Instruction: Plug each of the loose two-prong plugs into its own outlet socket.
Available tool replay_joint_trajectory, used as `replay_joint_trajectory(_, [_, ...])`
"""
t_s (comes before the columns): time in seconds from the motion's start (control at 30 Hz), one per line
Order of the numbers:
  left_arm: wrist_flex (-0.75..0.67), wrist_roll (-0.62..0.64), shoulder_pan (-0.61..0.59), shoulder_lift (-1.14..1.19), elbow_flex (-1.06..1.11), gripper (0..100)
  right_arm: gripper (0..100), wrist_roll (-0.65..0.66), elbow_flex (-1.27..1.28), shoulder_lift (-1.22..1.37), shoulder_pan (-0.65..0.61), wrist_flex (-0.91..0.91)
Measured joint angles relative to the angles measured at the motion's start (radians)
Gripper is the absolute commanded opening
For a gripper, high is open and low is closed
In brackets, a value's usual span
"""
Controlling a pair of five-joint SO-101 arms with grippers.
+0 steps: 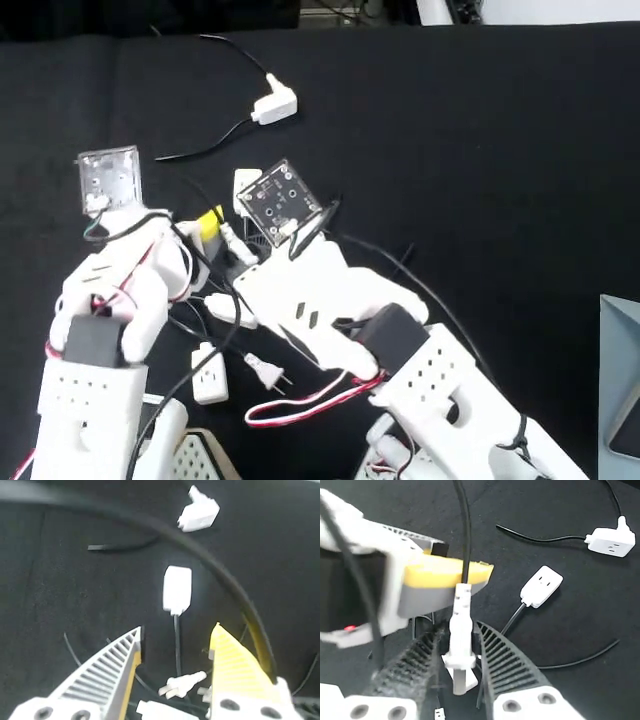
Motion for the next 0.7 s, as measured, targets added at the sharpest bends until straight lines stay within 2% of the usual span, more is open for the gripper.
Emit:
replay_joint_trajectory(0.2, [0.023, 0.0, 0.025, -0.235, 0.037, 23, 1.1, 0.0, 0.0, 0.0, -0.017, 0.0])
replay_joint_trajectory(0.33, [0.028, -0.061, 0.081, -0.362, 0.109, 23, 1.1, 0.0, 0.003, 0.0, -0.018, 0.0])
replay_joint_trajectory(0.47, [0.028, -0.129, 0.103, -0.402, 0.152, 23, 1.1, 0.002, 0.012, 0.0, -0.02, 0.0])
replay_joint_trajectory(0.7, [0.021, -0.153, 0.103, -0.404, 0.161, 23, 1.1, 0.002, 0.014, 0.002, -0.02, 0.002])
